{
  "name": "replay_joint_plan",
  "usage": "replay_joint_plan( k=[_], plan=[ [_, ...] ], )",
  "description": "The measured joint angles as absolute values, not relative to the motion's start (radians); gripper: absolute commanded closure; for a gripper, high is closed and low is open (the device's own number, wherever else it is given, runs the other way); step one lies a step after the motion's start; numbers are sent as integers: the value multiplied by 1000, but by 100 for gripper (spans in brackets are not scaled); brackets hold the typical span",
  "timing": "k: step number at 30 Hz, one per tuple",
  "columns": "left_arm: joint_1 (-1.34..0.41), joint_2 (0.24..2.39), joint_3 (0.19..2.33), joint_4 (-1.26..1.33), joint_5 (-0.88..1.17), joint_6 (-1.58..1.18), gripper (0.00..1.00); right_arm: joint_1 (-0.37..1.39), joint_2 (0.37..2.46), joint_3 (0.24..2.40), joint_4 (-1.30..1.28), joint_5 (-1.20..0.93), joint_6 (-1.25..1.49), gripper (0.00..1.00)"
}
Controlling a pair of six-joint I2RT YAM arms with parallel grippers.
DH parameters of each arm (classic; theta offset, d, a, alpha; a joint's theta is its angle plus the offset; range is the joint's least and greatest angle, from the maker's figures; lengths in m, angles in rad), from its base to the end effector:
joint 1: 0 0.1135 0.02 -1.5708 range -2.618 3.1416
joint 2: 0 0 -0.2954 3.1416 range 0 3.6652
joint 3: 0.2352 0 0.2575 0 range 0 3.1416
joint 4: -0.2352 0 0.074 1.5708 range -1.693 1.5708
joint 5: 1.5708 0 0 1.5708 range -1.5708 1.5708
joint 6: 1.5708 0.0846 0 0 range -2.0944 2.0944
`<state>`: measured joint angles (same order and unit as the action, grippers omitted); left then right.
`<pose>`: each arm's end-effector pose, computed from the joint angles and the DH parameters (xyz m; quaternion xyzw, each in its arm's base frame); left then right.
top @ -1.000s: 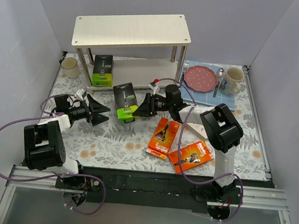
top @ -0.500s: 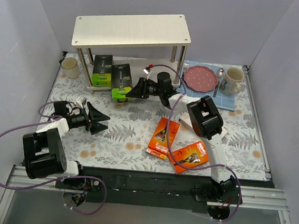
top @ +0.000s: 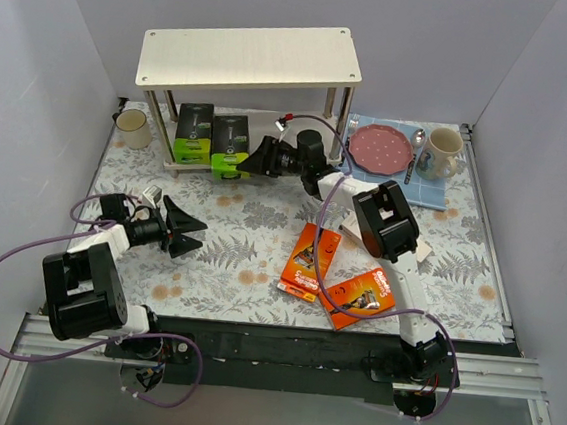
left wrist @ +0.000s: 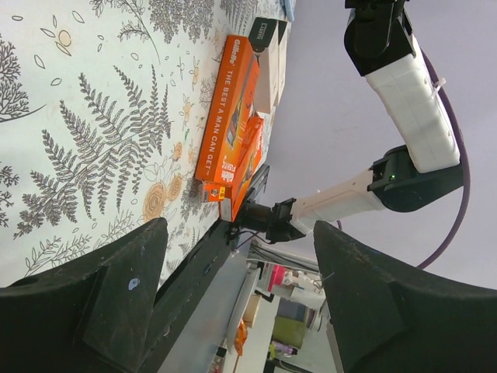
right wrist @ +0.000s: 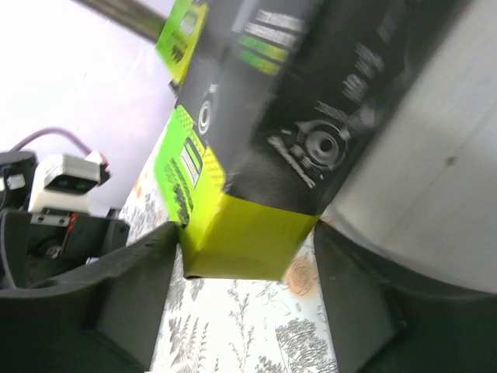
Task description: Place and organize the shaving razors onto the shelf
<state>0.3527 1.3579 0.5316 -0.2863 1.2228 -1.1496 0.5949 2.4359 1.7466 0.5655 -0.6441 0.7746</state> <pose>0.2310 0.0003 0.1665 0.4490 -0.6718 0.5874 0.0455 0.4824 0.3878 0.1746 -0.1449 0.7269 0.5809 0.3364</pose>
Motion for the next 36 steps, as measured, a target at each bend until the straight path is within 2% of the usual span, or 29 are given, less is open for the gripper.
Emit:
replay_joint_plan(
  k=[8,13,15,16,17,19,25,36],
  plan=[
    [357,1358,526,-270,1219,-1155,24,591,2419,1725,562,-597,793,8],
    [357,1358,496,-226,1220,-1188,24,578,2350,1620,554,-579,777,7],
    [357,1357,487,-205,1220,-1205,24,570,2312,1567,550,-579,759,21],
    [357,1357,483,-194,1221,-1213,24,564,2290,1538,550,-582,739,31],
    [357,1357,479,-184,1221,-1220,24,561,2268,1510,547,-588,717,60],
    [357,1355,471,-157,1220,-1237,24,554,2227,1468,540,-598,651,98],
    [357,1343,448,-101,1221,-1275,25,564,2191,1446,529,-614,545,99],
    [357,1344,445,-74,1220,-1280,25,655,2282,1544,587,-627,591,99]
  ],
)
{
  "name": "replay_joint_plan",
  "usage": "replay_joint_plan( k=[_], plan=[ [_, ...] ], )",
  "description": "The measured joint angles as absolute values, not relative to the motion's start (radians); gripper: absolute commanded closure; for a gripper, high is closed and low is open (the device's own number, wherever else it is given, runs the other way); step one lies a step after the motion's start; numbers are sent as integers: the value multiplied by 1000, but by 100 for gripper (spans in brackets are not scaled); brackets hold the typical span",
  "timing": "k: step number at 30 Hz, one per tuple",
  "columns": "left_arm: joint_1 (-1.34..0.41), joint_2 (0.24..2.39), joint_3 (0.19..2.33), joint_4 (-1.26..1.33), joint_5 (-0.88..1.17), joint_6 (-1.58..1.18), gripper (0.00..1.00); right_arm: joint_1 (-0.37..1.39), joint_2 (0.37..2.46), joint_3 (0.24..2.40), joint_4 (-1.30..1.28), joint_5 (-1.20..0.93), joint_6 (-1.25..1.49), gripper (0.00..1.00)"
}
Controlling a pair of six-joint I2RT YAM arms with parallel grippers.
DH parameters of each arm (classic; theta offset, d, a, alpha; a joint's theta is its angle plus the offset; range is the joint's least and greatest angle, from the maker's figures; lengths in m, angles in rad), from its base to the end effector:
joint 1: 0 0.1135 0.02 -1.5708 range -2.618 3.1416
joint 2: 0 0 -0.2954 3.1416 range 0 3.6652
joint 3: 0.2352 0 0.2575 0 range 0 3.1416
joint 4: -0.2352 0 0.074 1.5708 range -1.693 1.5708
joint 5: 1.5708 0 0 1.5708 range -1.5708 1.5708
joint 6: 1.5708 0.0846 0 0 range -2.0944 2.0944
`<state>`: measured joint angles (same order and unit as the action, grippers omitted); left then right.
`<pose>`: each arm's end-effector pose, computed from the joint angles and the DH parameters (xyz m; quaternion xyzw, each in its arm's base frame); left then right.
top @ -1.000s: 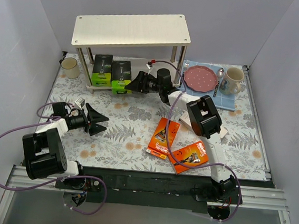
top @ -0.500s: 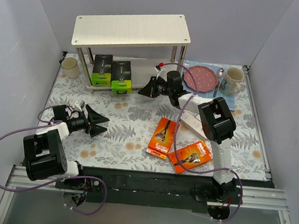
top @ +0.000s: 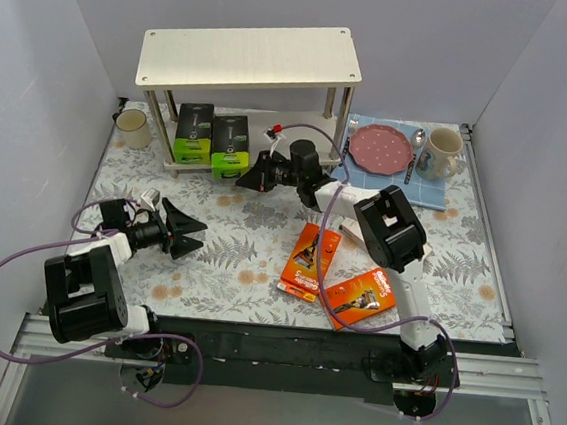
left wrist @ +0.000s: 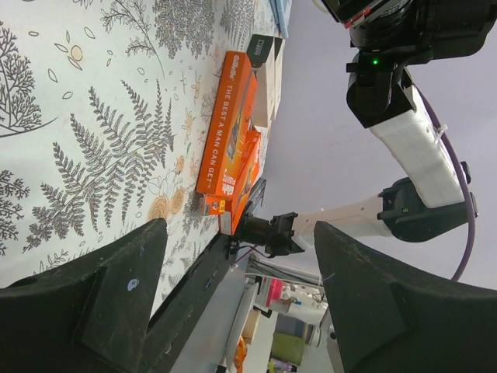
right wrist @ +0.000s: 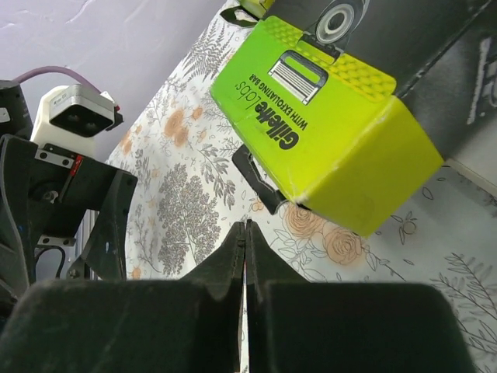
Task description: Place and organize the shaving razors onto the shelf
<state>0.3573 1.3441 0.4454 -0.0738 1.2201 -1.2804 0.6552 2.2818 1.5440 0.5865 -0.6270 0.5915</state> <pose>0.2288 0.0006 0.1576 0.4567 -0.6583 0.5978 0.0275 0.4291 0.3923 0.1918 -0.2238 0.7148 0.5518 0.3667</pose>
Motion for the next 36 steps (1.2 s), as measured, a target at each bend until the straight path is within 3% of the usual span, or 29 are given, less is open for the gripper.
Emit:
replay_joint_plan(
  k=[17,23,27,29,30,33,36],
  plan=[
    [358,1356,408,-28,1211,-1291,24,668,2512,1852,601,-533,675,99],
    [358,1356,408,-23,1205,-1291,24,668,2529,1869,614,-524,669,99],
    [358,1356,411,-44,1201,-1283,22,661,2450,1722,649,-575,636,63],
    [358,1349,425,-78,1187,-1271,19,653,2358,1591,617,-616,588,55],
    [358,1342,435,-94,1177,-1261,13,648,2300,1523,580,-631,554,42],
    [358,1325,474,-140,1149,-1242,2,627,2090,1343,401,-660,383,31],
    [350,1324,505,-174,1126,-1225,2,605,1880,1245,189,-630,152,22]
  ],
)
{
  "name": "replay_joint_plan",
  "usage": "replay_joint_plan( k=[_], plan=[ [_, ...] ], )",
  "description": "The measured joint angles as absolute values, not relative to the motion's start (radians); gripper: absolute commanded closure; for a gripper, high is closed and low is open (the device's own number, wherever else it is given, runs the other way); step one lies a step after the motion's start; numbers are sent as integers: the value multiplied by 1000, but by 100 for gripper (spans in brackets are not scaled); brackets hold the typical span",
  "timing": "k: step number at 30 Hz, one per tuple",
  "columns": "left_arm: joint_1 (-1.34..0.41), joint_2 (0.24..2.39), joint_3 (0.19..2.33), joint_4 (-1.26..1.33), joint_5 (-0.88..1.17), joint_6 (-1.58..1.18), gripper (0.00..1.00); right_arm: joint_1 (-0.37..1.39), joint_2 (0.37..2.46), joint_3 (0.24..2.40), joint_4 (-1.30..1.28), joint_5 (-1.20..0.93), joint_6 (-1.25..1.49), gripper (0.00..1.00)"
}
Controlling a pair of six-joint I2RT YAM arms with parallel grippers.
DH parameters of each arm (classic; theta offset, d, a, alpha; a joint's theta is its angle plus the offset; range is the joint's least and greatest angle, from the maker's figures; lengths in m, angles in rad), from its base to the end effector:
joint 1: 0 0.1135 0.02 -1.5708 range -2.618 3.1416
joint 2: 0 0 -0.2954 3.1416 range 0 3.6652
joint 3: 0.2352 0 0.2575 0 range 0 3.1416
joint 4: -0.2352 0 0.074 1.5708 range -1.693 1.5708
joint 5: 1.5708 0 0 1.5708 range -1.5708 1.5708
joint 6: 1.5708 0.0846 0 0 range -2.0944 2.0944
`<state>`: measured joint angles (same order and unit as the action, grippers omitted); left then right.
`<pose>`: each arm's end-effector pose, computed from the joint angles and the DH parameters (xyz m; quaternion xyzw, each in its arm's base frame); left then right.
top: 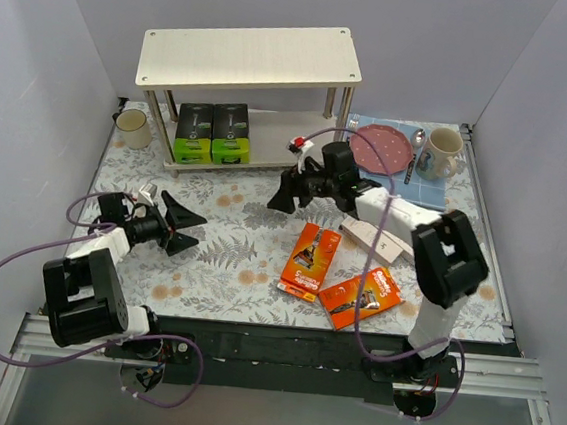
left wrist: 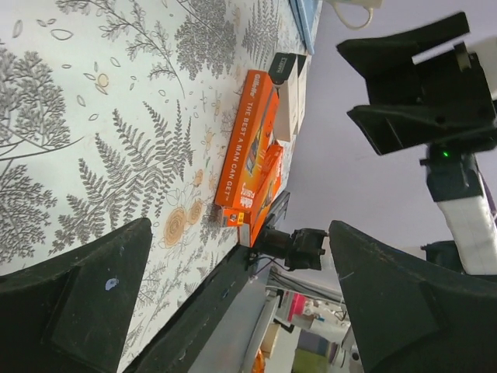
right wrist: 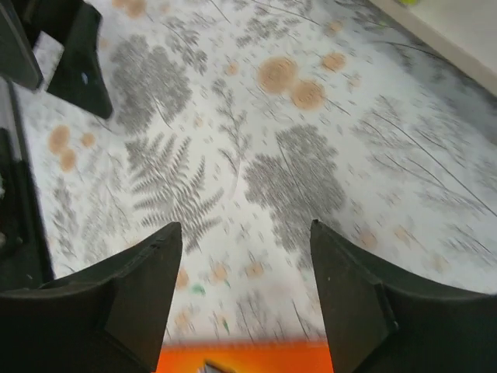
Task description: Place and organize the shaving razors onto the shelf
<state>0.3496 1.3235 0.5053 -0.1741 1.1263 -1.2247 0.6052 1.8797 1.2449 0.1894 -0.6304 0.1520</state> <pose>0.2357 0.0046 0.1657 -0.4666 0.6799 -0.5657 0.0017 0.3627 0.3115 0.2334 -0.3418 0.7464 0.4311 0.3744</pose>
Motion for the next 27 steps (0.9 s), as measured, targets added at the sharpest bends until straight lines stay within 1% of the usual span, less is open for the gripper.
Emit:
replay_joint_plan(
  k=[3,6,8,11,12,16,17,21,25,27],
  plan=[
    [326,1324,523,-183,1121,-1231,2,571,1705,1167,41,-533,-18,21],
    [310,1327,506,-101,1138,-1370,2,468,1592,1098,-88,-465,-146,21],
    [311,1330,459,0,1156,-1475,2,390,1576,1071,-155,-423,-231,20],
    [311,1355,439,72,1175,-1562,2,292,1574,1009,-238,-338,-387,18],
    [310,1364,445,84,1176,-1571,2,279,1574,984,-256,-311,-428,15],
    [302,1390,500,99,1178,-1577,2,273,1571,926,-288,-250,-536,13],
    [299,1395,513,104,1177,-1577,2,274,1570,926,-286,-243,-555,13],
    [297,1413,537,114,1174,-1571,2,276,1573,913,-271,-229,-620,22],
    [297,1419,538,104,1168,-1554,2,276,1582,913,-262,-241,-664,21],
    [297,1419,538,100,1168,-1542,2,278,1591,917,-259,-254,-673,24]
  ],
)
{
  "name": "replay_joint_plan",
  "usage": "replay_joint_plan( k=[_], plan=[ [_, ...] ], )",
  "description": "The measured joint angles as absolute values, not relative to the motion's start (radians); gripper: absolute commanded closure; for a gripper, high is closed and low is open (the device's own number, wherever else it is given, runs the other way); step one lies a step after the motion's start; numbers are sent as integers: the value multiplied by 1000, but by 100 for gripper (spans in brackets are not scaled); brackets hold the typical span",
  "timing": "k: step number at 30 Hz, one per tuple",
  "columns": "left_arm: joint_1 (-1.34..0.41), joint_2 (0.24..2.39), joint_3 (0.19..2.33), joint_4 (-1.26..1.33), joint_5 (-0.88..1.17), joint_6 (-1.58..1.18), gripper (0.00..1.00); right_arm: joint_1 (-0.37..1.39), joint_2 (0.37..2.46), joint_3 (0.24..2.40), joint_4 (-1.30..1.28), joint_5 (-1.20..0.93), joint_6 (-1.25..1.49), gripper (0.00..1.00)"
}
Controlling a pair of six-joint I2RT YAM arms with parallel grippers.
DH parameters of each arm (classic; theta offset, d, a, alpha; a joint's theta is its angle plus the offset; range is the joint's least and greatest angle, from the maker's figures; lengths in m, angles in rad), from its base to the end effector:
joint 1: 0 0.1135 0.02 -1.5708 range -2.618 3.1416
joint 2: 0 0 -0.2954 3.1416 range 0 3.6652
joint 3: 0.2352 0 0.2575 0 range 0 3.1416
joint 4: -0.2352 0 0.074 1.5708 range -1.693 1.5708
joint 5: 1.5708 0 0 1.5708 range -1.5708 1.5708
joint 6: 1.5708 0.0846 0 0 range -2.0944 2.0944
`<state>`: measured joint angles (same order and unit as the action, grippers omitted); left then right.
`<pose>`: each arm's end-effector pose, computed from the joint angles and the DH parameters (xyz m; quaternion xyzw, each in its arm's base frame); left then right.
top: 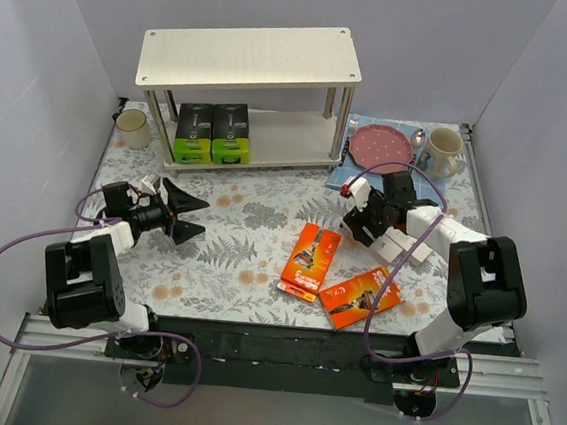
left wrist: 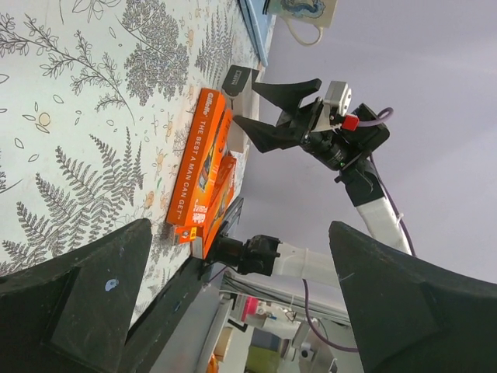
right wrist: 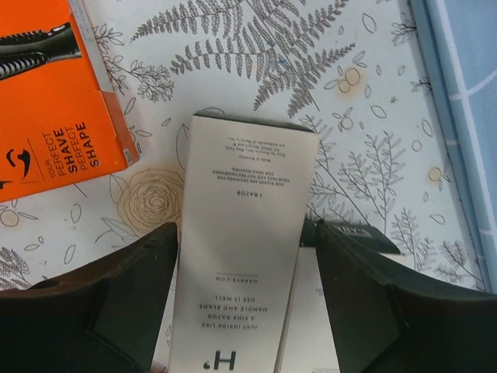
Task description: Place and organize the shaving razors onto the shelf
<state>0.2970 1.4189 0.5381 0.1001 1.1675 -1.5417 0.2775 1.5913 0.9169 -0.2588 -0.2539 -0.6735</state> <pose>0.2686 0.0008 0.1751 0.4838 -0.6356 0.6005 0.0356 0.3326 0.1168 0.1741 -0.4665 0.8193 0.0567 0.3285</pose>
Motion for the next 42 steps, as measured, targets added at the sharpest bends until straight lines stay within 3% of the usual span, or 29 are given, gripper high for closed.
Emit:
replay_joint_plan(
  k=[6,11,20,22,23,24,29,35,42],
  plan=[
    [297,1389,536,80,1176,-1523,2,292,1677,953,-295,-324,-684,16],
    [295,1333,509,79,1182,-1517,2,299,1697,982,-343,-380,-662,35],
    [294,1228,455,52,1157,-1480,2,403,1679,1113,-340,-369,-458,49],
    [294,1212,453,42,1149,-1460,3,461,1676,1186,-312,-361,-380,58],
    [294,1209,453,34,1144,-1450,3,493,1676,1222,-290,-352,-333,67],
    [294,1206,453,22,1138,-1438,3,522,1676,1253,-269,-334,-284,69],
    [294,1195,454,-51,1089,-1358,4,640,1712,1377,-207,-232,22,69],
    [287,1180,455,-95,1037,-1289,5,717,1893,1459,-181,-173,274,73],
    [131,1243,482,3,1025,-1266,5,756,2054,1472,-210,-149,466,73]
  ],
)
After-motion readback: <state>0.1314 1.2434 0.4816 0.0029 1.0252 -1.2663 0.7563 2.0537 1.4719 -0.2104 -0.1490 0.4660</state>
